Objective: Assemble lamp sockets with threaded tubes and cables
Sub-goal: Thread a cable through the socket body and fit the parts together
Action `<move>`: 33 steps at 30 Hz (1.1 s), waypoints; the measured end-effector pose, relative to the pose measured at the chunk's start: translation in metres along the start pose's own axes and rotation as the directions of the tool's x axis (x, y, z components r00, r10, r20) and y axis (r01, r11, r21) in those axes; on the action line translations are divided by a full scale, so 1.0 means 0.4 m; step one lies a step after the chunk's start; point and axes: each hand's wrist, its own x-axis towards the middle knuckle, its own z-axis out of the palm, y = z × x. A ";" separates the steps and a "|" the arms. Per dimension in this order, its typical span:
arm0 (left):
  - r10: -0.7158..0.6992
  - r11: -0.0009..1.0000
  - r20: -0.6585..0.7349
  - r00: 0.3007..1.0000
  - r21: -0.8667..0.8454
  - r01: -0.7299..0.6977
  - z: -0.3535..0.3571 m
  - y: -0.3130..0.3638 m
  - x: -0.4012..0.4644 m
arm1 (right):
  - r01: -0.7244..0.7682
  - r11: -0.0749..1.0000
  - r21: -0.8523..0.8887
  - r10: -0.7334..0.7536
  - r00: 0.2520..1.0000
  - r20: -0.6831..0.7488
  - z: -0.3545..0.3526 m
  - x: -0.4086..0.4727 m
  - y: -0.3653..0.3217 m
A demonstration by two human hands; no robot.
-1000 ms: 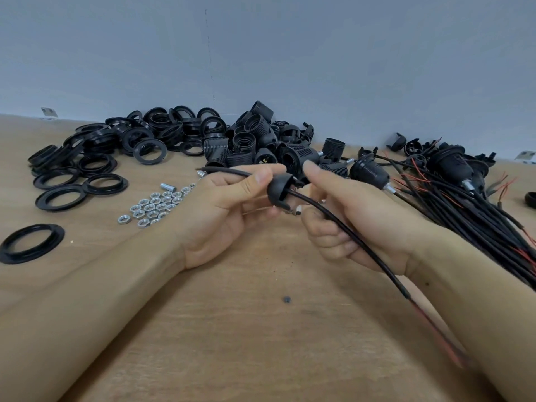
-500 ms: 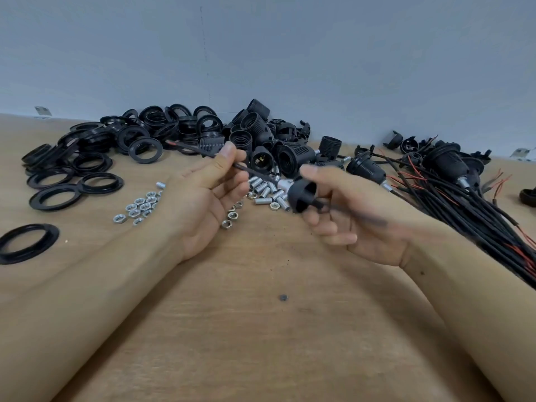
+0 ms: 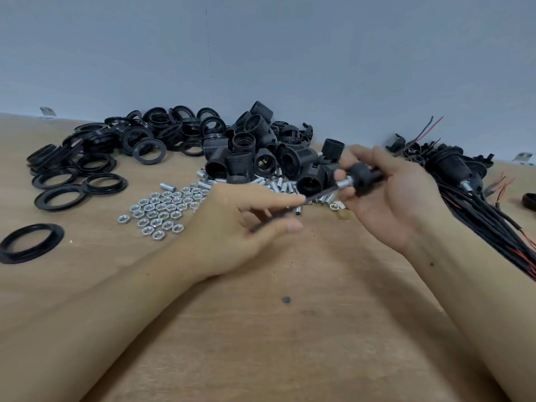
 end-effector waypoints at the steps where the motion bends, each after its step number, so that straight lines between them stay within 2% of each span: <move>1: 0.018 0.999 0.056 0.998 0.042 -0.020 0.004 0.001 -0.003 | 0.036 0.998 -0.055 -0.042 0.994 -0.103 -0.009 0.005 -0.007; 3: -0.020 0.997 0.059 0.998 0.071 0.016 0.002 -0.004 -0.002 | 0.120 0.969 -0.214 -0.172 0.953 -0.247 -0.037 0.018 -0.031; 6: 0.004 0.967 -0.094 0.996 0.255 0.020 -0.020 -0.027 0.008 | 0.183 0.873 -0.452 -0.298 0.934 -0.198 -0.061 0.024 -0.062; 9: 0.009 0.874 -0.183 0.983 0.479 0.081 -0.043 -0.061 0.023 | 0.117 0.748 -0.654 -0.224 0.971 -0.082 -0.056 0.018 -0.052; 11: -0.123 0.795 -0.179 0.976 0.571 0.205 -0.046 -0.080 0.030 | 0.106 0.603 -0.791 -0.144 0.989 0.023 -0.045 0.011 -0.028; 12: -0.207 0.766 -0.148 0.967 0.591 0.254 -0.044 -0.085 0.032 | 0.129 0.564 -0.815 -0.124 0.990 0.071 -0.040 0.007 -0.014; 13: -0.268 0.746 -0.107 0.958 0.606 0.276 -0.041 -0.091 0.033 | 0.157 0.549 -0.821 -0.123 0.987 0.106 -0.035 0.003 -0.001; 15: -0.293 0.753 -0.057 0.954 0.602 0.267 -0.035 -0.096 0.031 | 0.207 0.535 -0.819 -0.160 0.977 0.142 -0.029 0.001 0.016; 19: -0.213 0.791 -0.193 0.958 0.541 0.285 -0.049 -0.098 0.030 | 0.265 0.569 -0.779 -0.241 0.959 0.150 -0.025 0.003 0.029; 22: -0.198 0.790 -0.199 0.960 0.547 0.276 -0.052 -0.097 0.033 | 0.275 0.618 -0.737 -0.262 0.955 0.137 -0.028 0.004 0.028; 25: -0.186 0.831 -0.245 0.951 0.477 0.285 -0.051 -0.091 0.035 | 0.302 0.601 -0.740 -0.305 0.942 0.138 -0.028 0.004 0.026; 27: -0.194 0.853 -0.271 0.943 0.429 0.299 -0.049 -0.091 0.036 | 0.385 0.550 -0.741 -0.368 0.908 0.199 -0.028 -0.001 0.024; 31: -0.179 0.868 -0.323 0.929 0.393 0.304 -0.045 -0.096 0.038 | 0.541 0.265 -0.798 -0.499 0.785 0.366 -0.028 -0.003 0.025; 33: -0.191 0.855 -0.313 0.931 0.413 0.314 -0.045 -0.098 0.038 | 0.556 0.223 -0.800 -0.503 0.769 0.394 -0.028 0.000 0.030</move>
